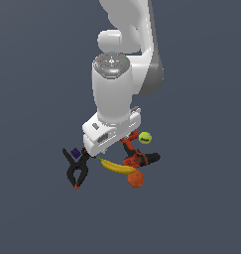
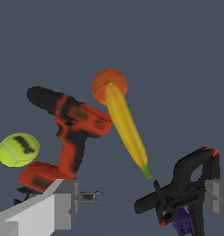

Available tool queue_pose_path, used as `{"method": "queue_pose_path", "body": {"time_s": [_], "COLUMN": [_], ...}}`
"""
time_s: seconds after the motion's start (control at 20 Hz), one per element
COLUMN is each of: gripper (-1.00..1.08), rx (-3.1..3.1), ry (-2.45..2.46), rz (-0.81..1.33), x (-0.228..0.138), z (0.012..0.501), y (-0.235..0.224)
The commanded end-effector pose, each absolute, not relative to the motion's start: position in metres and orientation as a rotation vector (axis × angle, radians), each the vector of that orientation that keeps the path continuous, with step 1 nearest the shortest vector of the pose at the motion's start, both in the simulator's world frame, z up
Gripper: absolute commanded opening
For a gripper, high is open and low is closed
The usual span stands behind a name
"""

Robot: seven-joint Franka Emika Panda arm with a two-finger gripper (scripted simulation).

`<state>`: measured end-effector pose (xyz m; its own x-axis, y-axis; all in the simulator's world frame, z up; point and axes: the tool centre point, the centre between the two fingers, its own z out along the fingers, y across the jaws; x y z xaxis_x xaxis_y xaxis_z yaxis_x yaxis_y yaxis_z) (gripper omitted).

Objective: Pick up a designated object from a clutter of objects.

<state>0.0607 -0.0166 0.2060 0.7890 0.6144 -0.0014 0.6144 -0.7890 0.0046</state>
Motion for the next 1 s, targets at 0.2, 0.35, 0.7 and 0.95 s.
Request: {"method": "queue_pose_path", "body": {"time_s": [0.2,0.35,0.7,0.95], "gripper": [1.0,1.0,1.0,1.0], "rx": [2.864,2.811,2.692,2.633], "ry": [1.278,1.393,1.614,1.711], "rz": [-0.002,-0.002,-0.002,-0.001], "x": [0.072,0.076,0.084,0.086], "z": [0.174,0.159,0.129,0.115], "y": [-0.017,-0.016,-0.016,-0.015]}}
